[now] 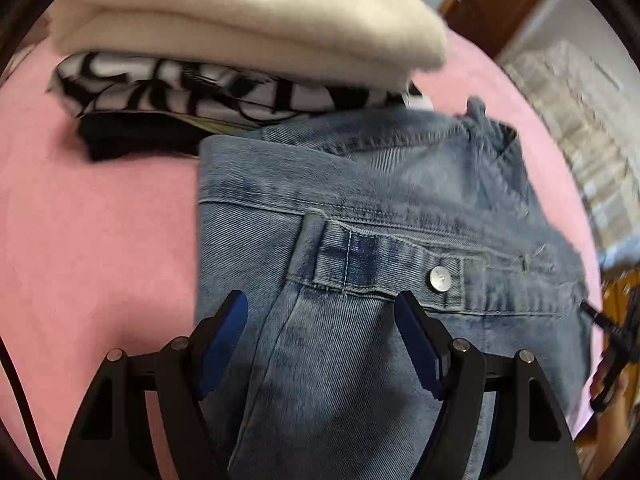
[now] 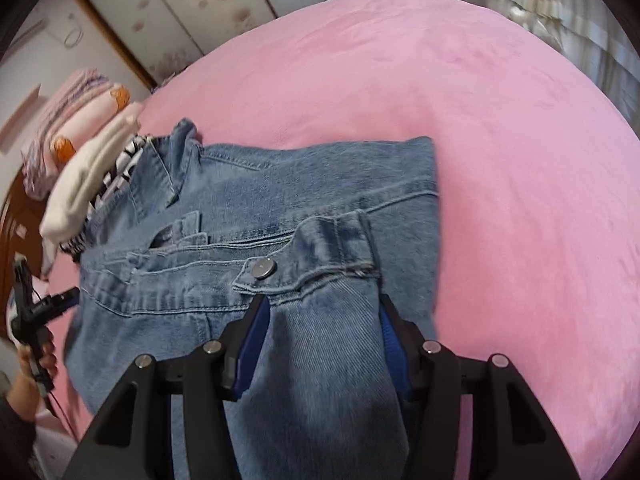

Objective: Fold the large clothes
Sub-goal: 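Fold the held hem up toward the collar with both grippers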

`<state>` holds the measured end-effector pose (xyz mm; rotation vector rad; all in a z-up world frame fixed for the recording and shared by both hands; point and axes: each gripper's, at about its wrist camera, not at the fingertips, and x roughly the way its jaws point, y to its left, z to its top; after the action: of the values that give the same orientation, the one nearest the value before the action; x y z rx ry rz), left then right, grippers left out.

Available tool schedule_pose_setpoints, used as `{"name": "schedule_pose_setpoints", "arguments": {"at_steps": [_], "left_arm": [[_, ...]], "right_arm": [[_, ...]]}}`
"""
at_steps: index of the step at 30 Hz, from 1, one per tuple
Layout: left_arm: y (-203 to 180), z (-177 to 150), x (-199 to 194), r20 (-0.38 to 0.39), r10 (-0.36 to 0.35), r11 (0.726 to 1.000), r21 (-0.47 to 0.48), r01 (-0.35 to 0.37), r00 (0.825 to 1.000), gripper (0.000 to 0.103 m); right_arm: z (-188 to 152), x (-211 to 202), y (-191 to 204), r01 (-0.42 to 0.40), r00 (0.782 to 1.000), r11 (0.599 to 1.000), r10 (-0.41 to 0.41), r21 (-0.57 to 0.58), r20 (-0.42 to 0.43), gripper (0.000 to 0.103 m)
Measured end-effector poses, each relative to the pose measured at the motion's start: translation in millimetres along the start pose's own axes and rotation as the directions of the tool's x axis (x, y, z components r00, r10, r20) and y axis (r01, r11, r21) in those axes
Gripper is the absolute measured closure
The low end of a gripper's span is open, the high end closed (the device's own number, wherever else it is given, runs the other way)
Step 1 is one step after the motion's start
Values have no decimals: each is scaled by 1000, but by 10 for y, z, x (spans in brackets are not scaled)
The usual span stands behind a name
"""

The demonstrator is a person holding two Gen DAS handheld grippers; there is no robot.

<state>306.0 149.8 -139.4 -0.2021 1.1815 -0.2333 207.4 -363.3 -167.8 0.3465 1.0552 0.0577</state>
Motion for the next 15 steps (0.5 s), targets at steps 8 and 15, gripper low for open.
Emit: {"name": "schedule_pose_setpoints", "arguments": {"at_steps": [8,15], "left_arm": [[-294,61,119,-2,21,984,177,-20,1000,47],[-370,123,266,-38,28,970,241,-18,999,38]], "right_arm": [[-70,51,76,63,998,992,-62,-110,14,72],[-37,103,-8,32,999,997,-34,-71,-23,73]]}}
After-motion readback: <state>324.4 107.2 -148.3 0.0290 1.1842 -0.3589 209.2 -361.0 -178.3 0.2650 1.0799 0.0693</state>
